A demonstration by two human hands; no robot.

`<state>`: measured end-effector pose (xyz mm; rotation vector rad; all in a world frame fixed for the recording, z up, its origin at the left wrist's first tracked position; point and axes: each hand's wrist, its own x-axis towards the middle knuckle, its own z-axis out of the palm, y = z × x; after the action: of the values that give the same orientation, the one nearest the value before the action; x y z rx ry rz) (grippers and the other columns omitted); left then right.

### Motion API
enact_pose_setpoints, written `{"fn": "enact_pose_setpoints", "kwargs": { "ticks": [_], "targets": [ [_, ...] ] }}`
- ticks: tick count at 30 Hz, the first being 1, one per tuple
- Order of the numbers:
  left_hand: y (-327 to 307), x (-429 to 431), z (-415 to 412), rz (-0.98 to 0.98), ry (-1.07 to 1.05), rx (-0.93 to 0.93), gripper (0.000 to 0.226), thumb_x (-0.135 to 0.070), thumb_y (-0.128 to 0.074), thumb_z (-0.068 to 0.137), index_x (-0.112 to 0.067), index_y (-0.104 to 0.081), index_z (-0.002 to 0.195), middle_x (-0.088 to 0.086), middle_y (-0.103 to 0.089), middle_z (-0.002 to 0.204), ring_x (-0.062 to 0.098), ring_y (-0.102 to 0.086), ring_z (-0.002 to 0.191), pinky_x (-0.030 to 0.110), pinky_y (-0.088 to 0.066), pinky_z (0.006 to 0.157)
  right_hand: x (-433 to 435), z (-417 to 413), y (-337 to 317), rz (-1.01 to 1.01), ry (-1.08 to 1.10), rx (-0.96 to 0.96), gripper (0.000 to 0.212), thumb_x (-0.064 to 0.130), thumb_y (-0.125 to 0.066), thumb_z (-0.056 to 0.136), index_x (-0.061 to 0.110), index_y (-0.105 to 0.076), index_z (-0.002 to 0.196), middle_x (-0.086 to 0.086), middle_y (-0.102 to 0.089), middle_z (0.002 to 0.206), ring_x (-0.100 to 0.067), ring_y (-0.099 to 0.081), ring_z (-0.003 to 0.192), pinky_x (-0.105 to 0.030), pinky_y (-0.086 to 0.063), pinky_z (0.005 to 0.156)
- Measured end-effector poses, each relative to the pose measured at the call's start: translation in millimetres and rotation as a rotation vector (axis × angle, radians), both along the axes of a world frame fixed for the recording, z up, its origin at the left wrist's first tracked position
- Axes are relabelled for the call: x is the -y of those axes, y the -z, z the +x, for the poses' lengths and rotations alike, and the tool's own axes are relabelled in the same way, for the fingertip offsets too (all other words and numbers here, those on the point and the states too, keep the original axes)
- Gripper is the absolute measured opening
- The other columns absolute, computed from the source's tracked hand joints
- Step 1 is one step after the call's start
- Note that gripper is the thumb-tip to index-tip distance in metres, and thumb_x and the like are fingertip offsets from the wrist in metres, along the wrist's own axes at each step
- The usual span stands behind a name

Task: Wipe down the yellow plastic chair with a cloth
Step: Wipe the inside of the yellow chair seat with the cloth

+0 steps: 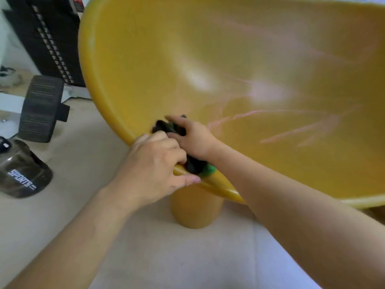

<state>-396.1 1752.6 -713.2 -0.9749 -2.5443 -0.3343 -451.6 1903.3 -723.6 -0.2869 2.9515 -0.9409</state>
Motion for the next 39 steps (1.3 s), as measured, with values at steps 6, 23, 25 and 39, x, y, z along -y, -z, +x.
{"fn": "enact_pose_setpoints", "kwargs": {
  "ticks": [6, 23, 25, 39],
  "targets": [
    [-9.7, -9.3, -5.2, -0.048, -0.04, -0.013, 0.045, -0.064, -0.045, 0.071, -0.023, -0.06, 0.06, -0.007, -0.056, 0.064, 0.019, -0.055, 0.072, 0.026, -0.038, 0.061, -123.4, 30.6, 10.0, 0.384, 0.147, 0.072, 0.04, 0.017, -0.055, 0.089, 0.027, -0.062, 0.127, -0.012, -0.069, 0.113, -0.032, -0.064, 0.102, -0.033, -0.045, 0.079],
    [-16.4, -50.3, -7.7, -0.193, -0.379, 0.164, 0.03, -0.054, -0.045, 0.087, -0.03, -0.064, 0.09, -0.01, -0.06, 0.087, 0.014, -0.056, 0.096, 0.027, -0.042, 0.068, -174.9, -10.8, 25.6, 0.561, 0.272, 0.03, 0.028, 0.02, -0.044, 0.09, 0.017, -0.062, 0.111, -0.015, -0.066, 0.104, -0.037, -0.054, 0.095, -0.033, -0.04, 0.073],
    [-14.3, -70.5, -19.9, -0.205, -0.371, 0.262, 0.028, -0.047, -0.044, 0.091, -0.031, -0.062, 0.103, -0.007, -0.061, 0.1, 0.019, -0.056, 0.104, 0.03, -0.047, 0.08, -176.0, -28.8, 20.5, 0.558, 0.374, 0.13, 0.02, 0.024, -0.046, 0.091, 0.012, -0.058, 0.101, -0.014, -0.063, 0.104, -0.035, -0.047, 0.097, -0.037, -0.044, 0.076],
    [-44.9, -64.4, -27.5, -0.504, -0.349, 0.362, 0.032, -0.047, -0.052, 0.089, -0.039, -0.057, 0.12, -0.015, -0.056, 0.125, 0.014, -0.046, 0.12, 0.033, -0.044, 0.093, -138.7, -22.3, 22.2, 0.348, -0.442, 0.208, 0.073, 0.054, -0.055, 0.089, 0.049, -0.011, 0.148, 0.013, -0.008, 0.16, -0.025, -0.012, 0.143, -0.055, -0.027, 0.11]
  ]
}}
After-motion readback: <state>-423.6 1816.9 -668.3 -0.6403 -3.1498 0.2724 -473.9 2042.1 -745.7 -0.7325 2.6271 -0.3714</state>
